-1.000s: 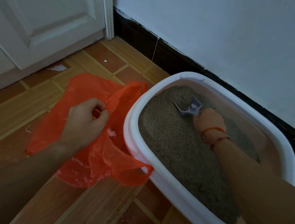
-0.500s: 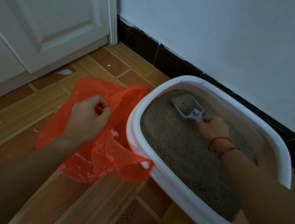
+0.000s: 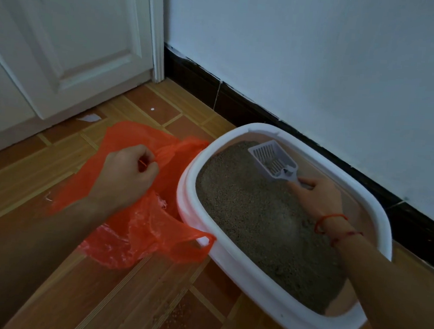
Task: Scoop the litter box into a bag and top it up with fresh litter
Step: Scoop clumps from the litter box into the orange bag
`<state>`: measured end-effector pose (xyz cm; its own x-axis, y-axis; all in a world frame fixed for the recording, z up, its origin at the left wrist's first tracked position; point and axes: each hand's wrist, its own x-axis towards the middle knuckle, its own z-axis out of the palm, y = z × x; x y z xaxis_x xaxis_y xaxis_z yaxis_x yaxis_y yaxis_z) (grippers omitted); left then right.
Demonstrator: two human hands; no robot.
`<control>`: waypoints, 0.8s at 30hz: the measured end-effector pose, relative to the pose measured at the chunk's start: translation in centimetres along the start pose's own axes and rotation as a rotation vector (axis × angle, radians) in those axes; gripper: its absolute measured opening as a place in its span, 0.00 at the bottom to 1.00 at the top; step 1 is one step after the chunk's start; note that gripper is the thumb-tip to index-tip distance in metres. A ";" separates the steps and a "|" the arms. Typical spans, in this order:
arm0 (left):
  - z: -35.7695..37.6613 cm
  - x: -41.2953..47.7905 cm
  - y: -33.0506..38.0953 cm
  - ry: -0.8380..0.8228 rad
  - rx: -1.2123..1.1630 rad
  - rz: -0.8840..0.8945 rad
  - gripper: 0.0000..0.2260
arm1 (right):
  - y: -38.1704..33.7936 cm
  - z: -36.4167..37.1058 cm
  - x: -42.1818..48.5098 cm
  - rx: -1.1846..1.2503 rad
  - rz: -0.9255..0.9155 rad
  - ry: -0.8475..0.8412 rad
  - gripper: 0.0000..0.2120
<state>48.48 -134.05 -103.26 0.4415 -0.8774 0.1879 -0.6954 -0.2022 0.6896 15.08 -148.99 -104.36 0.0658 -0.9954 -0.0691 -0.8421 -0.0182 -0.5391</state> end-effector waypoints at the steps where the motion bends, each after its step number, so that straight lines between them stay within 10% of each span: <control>1: -0.1 0.0 0.0 0.001 0.003 0.008 0.04 | 0.0 -0.1 -0.1 -0.004 -0.002 0.011 0.17; 24: -1.0 -0.3 0.0 -0.016 0.033 0.007 0.03 | -1.7 0.5 -1.8 0.031 -0.130 -0.031 0.14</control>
<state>48.92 -133.35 -102.65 0.4277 -0.8855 0.1817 -0.7171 -0.2100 0.6646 16.63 -147.16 -103.77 0.1904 -0.9815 -0.0221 -0.8085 -0.1440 -0.5706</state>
